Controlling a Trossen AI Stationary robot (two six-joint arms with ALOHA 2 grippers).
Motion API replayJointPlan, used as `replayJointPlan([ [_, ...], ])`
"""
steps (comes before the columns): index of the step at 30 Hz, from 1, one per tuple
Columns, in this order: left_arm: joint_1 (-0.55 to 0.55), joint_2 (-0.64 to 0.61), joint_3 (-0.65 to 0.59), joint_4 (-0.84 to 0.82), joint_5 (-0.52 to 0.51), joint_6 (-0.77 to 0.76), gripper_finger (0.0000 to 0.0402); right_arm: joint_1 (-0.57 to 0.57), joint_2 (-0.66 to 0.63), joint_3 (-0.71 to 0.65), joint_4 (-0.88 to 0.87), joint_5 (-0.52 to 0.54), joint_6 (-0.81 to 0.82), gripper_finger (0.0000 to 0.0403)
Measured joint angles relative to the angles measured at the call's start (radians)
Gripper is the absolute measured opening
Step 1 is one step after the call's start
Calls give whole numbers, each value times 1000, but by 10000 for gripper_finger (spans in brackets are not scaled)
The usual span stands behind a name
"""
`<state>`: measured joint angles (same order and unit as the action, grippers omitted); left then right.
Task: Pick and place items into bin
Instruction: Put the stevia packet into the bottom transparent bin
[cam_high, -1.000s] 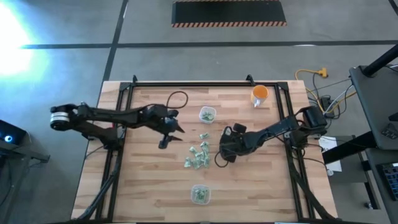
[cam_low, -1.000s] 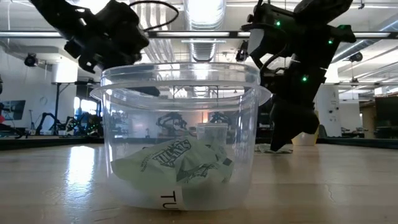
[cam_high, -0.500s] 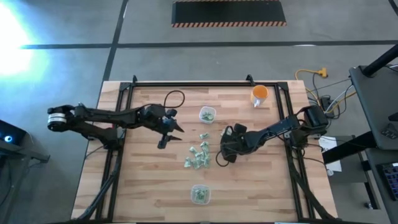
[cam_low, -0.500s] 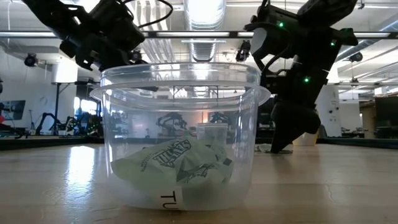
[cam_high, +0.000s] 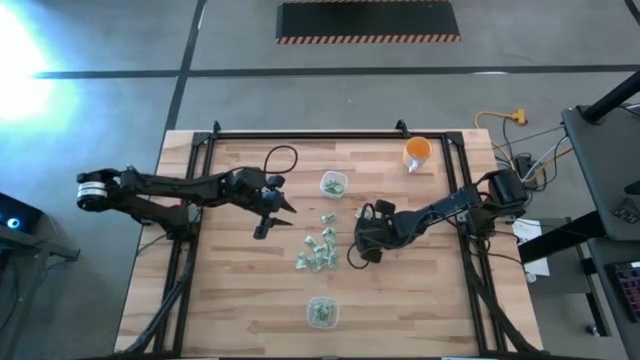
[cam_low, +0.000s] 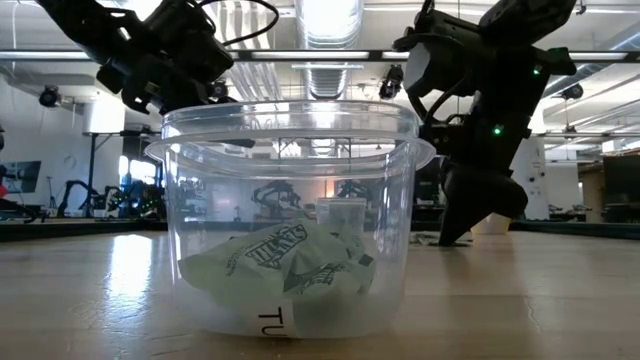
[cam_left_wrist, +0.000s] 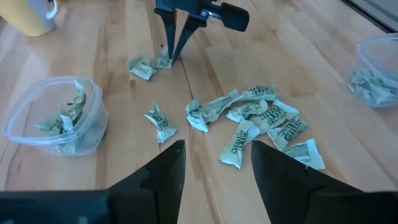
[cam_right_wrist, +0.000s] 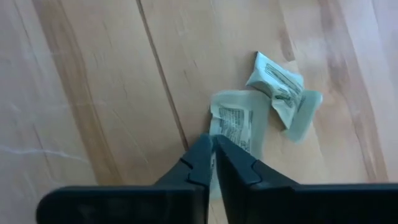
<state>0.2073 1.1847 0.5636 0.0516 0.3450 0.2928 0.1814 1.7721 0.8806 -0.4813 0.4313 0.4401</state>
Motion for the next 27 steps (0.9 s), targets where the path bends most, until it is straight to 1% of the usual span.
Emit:
replayJointPlan([
  [8, 0, 0, 0, 0, 2, 0, 167, 6, -10, -2, -3, 9, -33, 8],
  [12, 0, 0, 0, 0, 2, 1, 167, 23, -45, -8, -25, 9, -42, 8],
  [21, 0, 0, 0, 0, 0, 1, 167, 106, -144, -6, -1, 14, -41, 8],
  [23, 0, 0, 0, 0, 0, 1, 167, 125, -159, -6, 7, 28, -41, 8],
  [27, 0, 0, 0, 0, -1, 1, 167, 148, -181, -5, 14, 103, -18, 8],
])
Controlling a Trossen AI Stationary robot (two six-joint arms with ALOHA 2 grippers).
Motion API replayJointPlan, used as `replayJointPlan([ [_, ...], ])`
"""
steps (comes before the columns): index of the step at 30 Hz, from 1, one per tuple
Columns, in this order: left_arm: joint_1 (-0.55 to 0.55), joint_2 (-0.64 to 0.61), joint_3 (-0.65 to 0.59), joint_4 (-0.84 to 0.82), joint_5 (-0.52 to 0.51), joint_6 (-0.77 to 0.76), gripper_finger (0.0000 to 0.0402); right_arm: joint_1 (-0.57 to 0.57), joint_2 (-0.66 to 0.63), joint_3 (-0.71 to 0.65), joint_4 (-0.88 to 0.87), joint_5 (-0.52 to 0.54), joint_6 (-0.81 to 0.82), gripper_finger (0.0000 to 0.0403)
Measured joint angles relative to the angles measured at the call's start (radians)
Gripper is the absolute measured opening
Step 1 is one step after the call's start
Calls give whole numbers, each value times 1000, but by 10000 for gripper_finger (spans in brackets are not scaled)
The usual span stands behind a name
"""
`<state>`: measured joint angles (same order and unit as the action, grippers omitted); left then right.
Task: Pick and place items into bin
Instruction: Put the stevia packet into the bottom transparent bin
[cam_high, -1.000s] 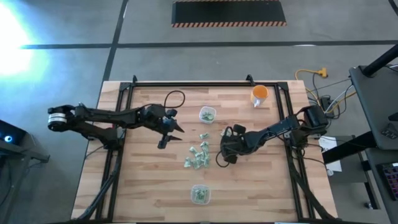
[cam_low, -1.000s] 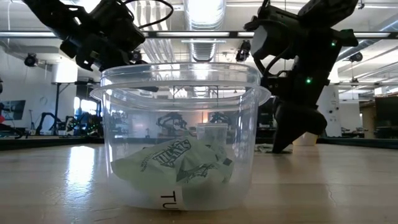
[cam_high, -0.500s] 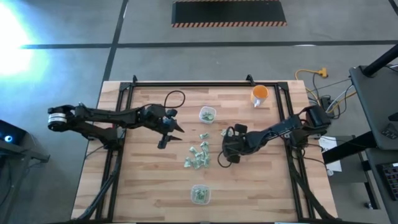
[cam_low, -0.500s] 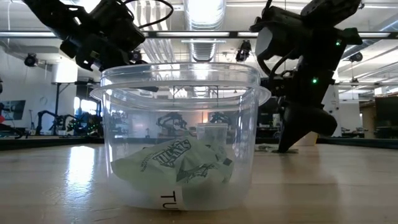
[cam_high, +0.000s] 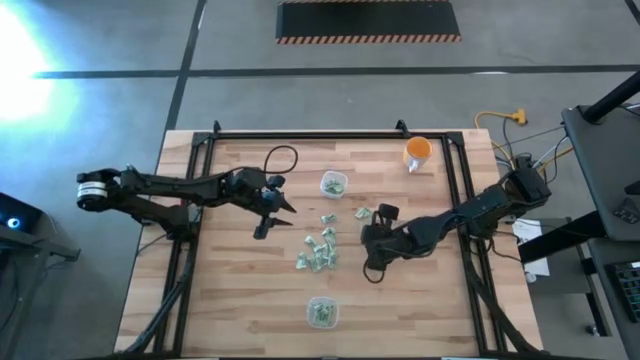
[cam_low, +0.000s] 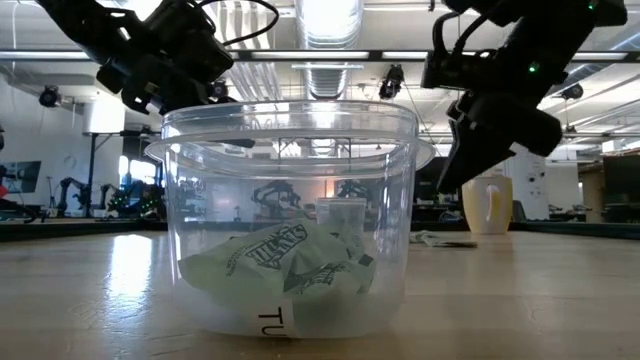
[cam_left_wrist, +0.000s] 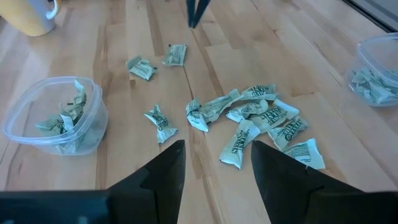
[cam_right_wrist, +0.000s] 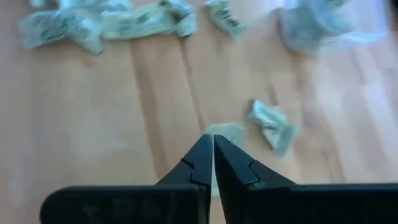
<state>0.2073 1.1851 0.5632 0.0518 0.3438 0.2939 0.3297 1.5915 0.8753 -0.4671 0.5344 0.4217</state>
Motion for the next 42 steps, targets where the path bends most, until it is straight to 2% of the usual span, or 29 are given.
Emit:
replayJointPlan([
  [4, 0, 0, -1, 1, 0, 0, 167, -8, -1, -24, 0, 25, 43, 14],
  [7, 0, 0, -2, 0, 0, 0, 167, -27, -2, -51, -1, 14, 70, 34],
  [18, 0, 0, -2, 1, 0, 0, 167, -75, -6, -97, 66, -24, 102, 164],
  [24, 0, 0, -2, 3, 1, 0, 167, -97, -1, -110, 103, -46, 98, 213],
  [33, 0, 0, -5, 18, 1, 0, 167, -177, -1, -166, 207, -154, 72, 244],
  [42, 0, 0, -6, 19, 1, 0, 167, -227, -1, -199, 229, -217, 69, 242],
])
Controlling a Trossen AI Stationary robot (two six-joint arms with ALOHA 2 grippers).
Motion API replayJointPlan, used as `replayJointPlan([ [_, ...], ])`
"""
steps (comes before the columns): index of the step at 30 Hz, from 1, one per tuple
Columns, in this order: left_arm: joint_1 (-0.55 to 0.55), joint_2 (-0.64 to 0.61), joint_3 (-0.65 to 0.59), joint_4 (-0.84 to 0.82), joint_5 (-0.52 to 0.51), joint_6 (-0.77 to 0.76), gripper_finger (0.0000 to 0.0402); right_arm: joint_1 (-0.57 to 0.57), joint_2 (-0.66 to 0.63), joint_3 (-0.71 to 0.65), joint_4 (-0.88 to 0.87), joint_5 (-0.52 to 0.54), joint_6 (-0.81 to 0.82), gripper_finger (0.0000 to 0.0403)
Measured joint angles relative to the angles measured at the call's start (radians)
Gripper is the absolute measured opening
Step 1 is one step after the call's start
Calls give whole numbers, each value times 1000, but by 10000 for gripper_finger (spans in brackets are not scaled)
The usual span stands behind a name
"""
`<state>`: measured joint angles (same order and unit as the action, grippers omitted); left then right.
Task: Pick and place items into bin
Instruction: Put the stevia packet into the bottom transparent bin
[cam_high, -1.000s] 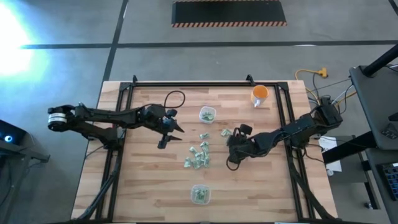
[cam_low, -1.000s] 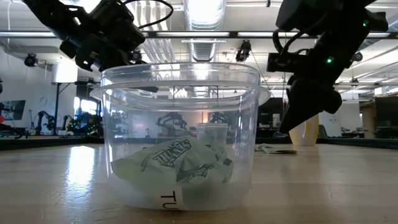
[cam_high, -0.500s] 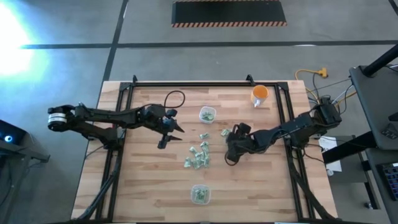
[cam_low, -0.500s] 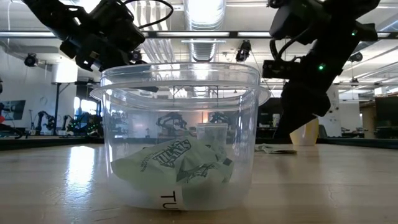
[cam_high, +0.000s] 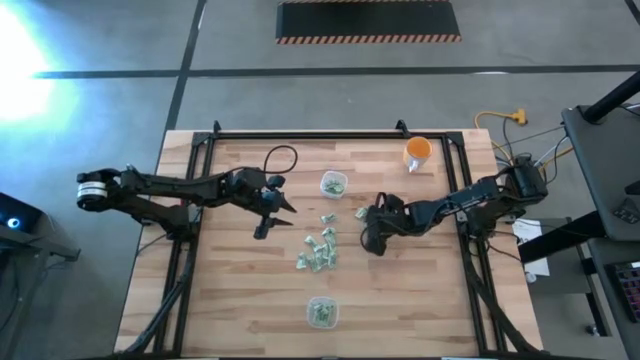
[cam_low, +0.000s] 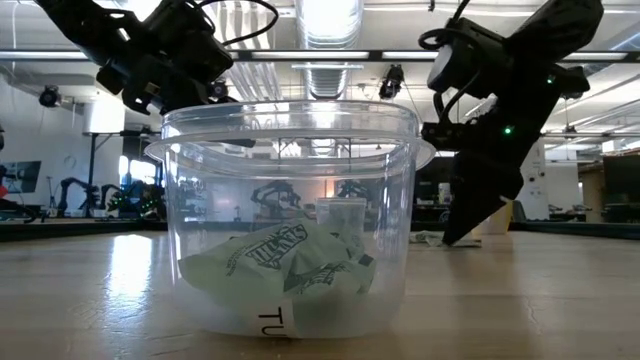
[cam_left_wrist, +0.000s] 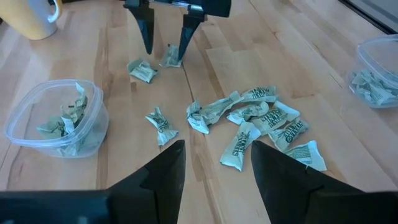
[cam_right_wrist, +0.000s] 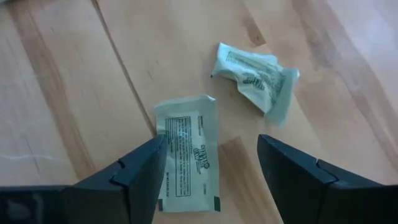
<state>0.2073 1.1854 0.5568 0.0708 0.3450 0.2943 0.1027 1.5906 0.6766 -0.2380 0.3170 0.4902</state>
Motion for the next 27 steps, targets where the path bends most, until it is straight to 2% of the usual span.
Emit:
replayJointPlan([
  [7, 0, 0, 0, 0, 0, 0, 167, 1, 0, -17, 41, -34, -7, 227],
  [12, 0, 0, 0, 0, 0, 0, 167, 1, 0, -13, 39, -39, -35, 202],
  [27, 0, 0, 0, 1, 0, 0, 167, 2, 0, -2, 33, -65, -104, 49],
])
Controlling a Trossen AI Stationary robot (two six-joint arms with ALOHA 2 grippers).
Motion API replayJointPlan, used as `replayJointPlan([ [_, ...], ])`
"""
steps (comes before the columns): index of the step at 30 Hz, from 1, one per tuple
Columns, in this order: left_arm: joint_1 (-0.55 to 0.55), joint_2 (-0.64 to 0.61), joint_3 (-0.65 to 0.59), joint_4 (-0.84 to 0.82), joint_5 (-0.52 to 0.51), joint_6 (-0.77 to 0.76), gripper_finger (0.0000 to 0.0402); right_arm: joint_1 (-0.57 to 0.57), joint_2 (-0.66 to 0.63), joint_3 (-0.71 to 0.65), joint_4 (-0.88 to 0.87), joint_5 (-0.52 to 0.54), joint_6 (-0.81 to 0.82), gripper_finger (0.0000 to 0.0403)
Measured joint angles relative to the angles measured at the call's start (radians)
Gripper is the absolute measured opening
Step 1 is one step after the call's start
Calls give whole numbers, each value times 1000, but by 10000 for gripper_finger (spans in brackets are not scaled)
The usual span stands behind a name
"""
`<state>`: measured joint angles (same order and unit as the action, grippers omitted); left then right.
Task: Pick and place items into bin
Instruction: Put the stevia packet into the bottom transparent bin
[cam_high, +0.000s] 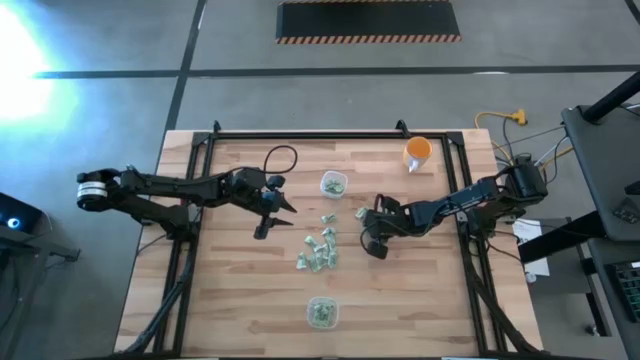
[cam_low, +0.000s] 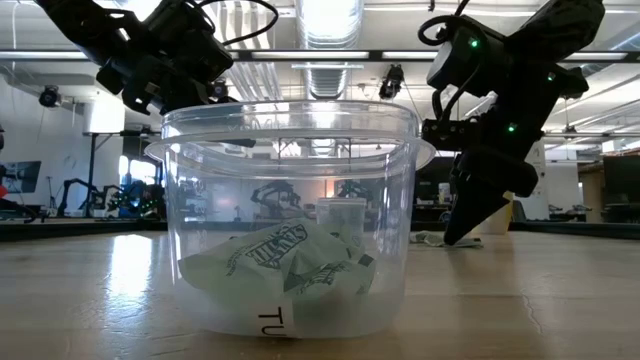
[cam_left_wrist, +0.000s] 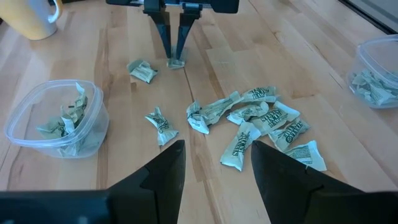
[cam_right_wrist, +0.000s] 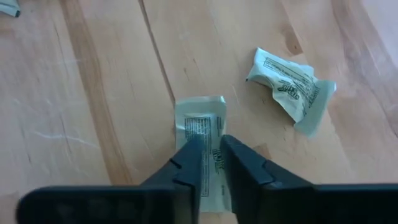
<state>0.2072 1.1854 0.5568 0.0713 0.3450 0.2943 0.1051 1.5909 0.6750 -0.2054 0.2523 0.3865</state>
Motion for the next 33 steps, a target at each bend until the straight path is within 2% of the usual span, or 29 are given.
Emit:
replayJointPlan([
  [6, 0, 0, 0, 0, 0, 0, 167, 0, 0, 0, 1, -11, -24, 11],
  [20, 0, 0, 0, 0, 0, 0, 167, 24, -9, 0, 21, -16, -115, 8],
  [26, 0, 0, 0, 0, 0, 0, 167, 67, -63, 0, 59, 33, -166, 8],
  [33, 0, 0, -1, 0, 0, 0, 167, 78, -108, -14, 61, 34, -57, 10],
])
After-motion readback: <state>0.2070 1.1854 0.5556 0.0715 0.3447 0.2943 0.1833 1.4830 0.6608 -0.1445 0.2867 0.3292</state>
